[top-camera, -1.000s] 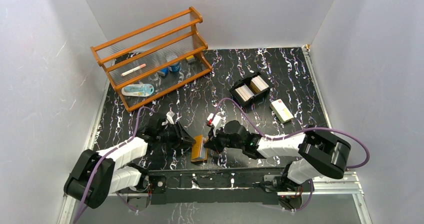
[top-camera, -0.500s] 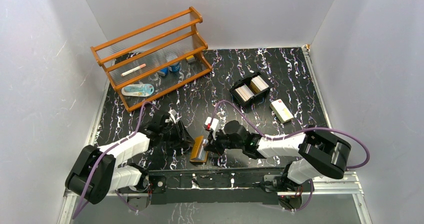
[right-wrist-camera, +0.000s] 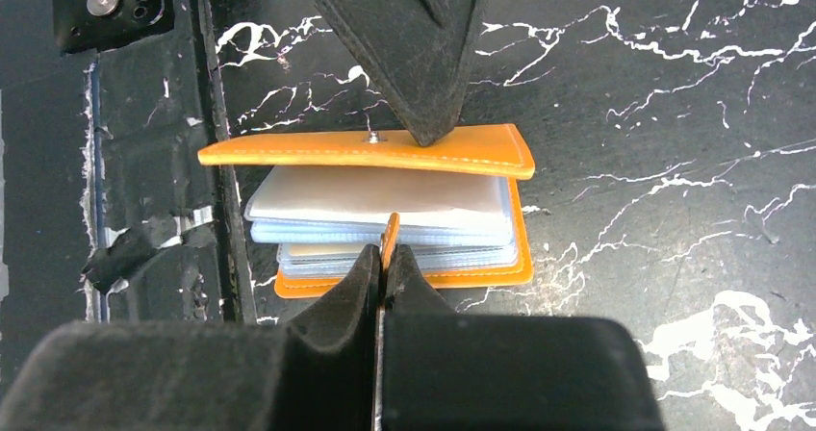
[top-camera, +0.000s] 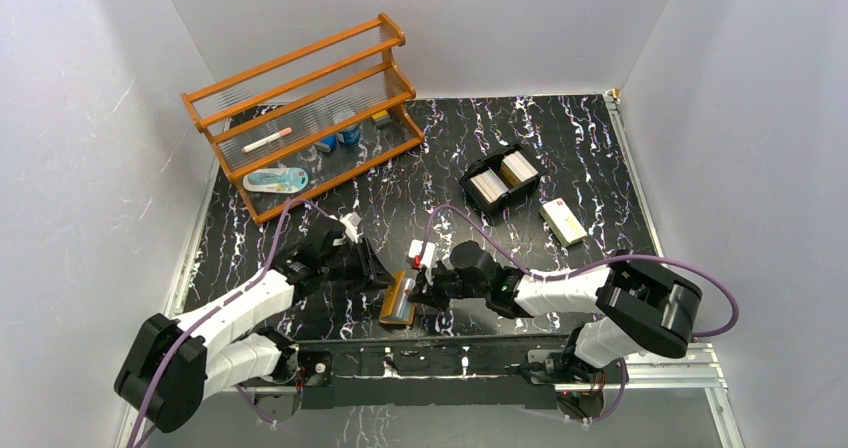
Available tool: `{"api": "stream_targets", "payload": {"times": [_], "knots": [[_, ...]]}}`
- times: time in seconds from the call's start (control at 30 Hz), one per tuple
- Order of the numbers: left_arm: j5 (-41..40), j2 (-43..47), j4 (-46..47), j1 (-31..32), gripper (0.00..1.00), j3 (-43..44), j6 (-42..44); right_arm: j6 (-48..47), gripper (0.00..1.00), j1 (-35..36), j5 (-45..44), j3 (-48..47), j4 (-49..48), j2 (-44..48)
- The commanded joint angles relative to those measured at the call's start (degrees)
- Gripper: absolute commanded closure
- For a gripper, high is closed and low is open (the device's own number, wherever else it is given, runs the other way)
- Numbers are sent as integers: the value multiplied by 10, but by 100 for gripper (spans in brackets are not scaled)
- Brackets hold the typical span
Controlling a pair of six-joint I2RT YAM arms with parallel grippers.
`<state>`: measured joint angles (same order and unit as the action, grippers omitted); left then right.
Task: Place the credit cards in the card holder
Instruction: Close the card holder at the center of the board.
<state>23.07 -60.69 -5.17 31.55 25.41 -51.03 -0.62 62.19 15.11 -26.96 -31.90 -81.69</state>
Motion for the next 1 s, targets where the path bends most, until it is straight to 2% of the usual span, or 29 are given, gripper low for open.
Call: {"api": "stream_targets", "payload": {"times": [0.0,0.3,0.47,0.67,0.83,0.97], "knots": [[7,-17,3,7,71,17,-7,-35,96,-5,18,-35,-36,-11],[7,-104,64,20,73,24,7,-73,94,-28,78,-35,-33,-8],[-26,-146,55,26,74,19,16,-105,87,-33,92,-41,2,1],[-66,-172,34,31,74,20,31,-151,83,-41,110,-35,52,28],[-87,-174,19,33,74,26,40,-191,68,-46,141,-33,110,49],[-92,-189,16,33,74,25,41,-202,68,-47,139,-36,139,53]]}}
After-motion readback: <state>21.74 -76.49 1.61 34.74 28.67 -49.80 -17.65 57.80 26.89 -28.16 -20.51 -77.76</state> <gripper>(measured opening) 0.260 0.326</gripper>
